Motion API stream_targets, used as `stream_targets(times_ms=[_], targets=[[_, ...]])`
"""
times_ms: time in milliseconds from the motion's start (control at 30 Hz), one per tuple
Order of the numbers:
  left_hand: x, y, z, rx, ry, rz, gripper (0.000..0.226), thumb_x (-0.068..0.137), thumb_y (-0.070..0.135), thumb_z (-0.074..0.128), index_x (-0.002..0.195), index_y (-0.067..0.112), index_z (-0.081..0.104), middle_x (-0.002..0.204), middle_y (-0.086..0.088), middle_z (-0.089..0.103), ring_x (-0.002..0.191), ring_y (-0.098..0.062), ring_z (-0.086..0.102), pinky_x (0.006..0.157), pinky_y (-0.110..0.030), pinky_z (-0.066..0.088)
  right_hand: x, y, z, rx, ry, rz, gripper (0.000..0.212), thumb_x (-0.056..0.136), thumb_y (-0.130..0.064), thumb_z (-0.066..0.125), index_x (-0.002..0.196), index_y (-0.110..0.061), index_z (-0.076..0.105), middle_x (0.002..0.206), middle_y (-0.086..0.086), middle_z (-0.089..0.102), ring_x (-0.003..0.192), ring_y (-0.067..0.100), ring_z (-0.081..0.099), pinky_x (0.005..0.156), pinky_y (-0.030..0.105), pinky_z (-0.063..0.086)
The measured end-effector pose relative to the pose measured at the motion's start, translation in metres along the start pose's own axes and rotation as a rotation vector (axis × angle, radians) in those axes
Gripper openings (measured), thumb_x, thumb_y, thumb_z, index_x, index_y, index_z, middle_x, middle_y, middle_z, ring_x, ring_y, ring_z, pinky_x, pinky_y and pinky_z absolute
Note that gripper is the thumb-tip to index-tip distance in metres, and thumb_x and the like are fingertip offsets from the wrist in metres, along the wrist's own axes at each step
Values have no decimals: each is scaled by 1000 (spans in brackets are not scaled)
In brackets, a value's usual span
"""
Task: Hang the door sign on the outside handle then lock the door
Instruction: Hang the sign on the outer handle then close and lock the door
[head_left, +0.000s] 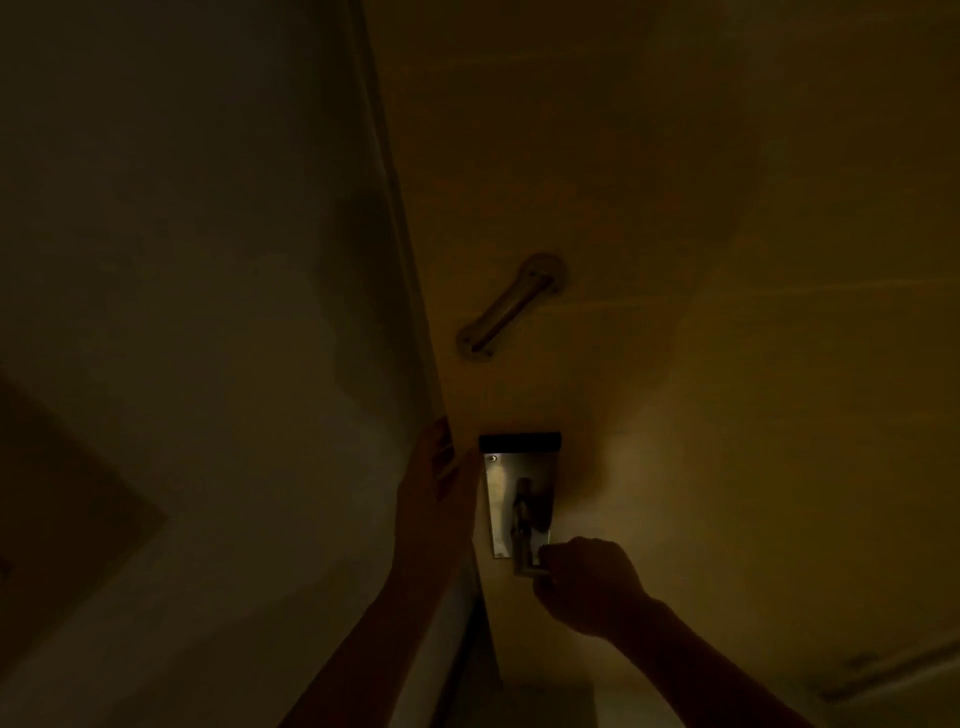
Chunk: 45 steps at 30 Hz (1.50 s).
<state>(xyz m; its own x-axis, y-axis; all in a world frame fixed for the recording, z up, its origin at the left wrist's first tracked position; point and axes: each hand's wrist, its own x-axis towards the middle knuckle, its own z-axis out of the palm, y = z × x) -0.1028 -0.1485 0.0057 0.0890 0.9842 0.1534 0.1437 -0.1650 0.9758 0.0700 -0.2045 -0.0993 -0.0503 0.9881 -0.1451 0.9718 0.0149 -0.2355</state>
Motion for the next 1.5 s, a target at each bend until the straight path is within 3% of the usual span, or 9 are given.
stream_targets(times_ms=[267,433,567,700,933,1133,1300,1433,1500], targets=[[28,-20,11,77,-70,-103,44,99,0,47,142,11,44,136,3,48,98,28,49,77,7,38,68,14,-5,94,-3,82,29,90,-43,43,86,-22,63,72,-6,56,67,14,59,62,27,49],[53,-13,26,138,-165,-38,46,100,-2,43,145,4,35,147,-10,42,125,-10,45,80,3,40,97,20,-7,135,40,143,31,89,-43,44,62,-27,44,58,-10,41,51,7,43,47,23,33],[65,-9,40,97,-181,-54,53,98,15,54,145,33,37,134,12,55,118,-1,54,80,-9,46,117,28,-3,231,1,190,37,88,-41,47,55,-29,38,58,-10,43,50,4,43,48,22,33],[74,-13,46,90,-204,-81,62,97,4,55,150,20,26,106,15,58,100,1,62,71,-1,46,132,32,11,337,-7,223,39,88,-40,50,53,-30,38,57,-9,41,48,5,40,52,24,40],[82,-11,57,77,-218,-88,68,97,9,55,149,32,18,141,9,41,125,-14,50,73,1,45,145,39,22,333,66,242,44,87,-36,50,47,-24,39,50,-7,40,45,8,42,49,24,39],[92,-9,60,49,-298,-84,70,99,15,53,152,33,11,129,43,20,132,-9,44,86,-9,46,155,42,20,318,72,249,45,86,-37,50,45,-26,35,49,-8,37,46,7,41,47,25,34],[96,-2,64,36,-317,-97,75,97,13,55,152,33,8,151,19,23,136,-11,40,95,-28,53,159,44,16,317,87,259,48,88,-36,51,44,-26,35,47,-9,38,41,6,40,44,23,33],[100,1,65,12,-341,-119,76,98,13,54,152,34,6,145,25,15,136,-9,36,89,-14,50,161,43,13,317,79,267,47,89,-36,50,45,-26,35,47,-9,37,41,5,38,44,22,29],[104,3,65,2,-360,-128,76,98,13,54,152,34,4,145,24,14,138,-10,33,101,-28,48,163,44,11,336,63,271,45,88,-36,50,46,-26,36,48,-8,39,43,6,40,45,23,31]])
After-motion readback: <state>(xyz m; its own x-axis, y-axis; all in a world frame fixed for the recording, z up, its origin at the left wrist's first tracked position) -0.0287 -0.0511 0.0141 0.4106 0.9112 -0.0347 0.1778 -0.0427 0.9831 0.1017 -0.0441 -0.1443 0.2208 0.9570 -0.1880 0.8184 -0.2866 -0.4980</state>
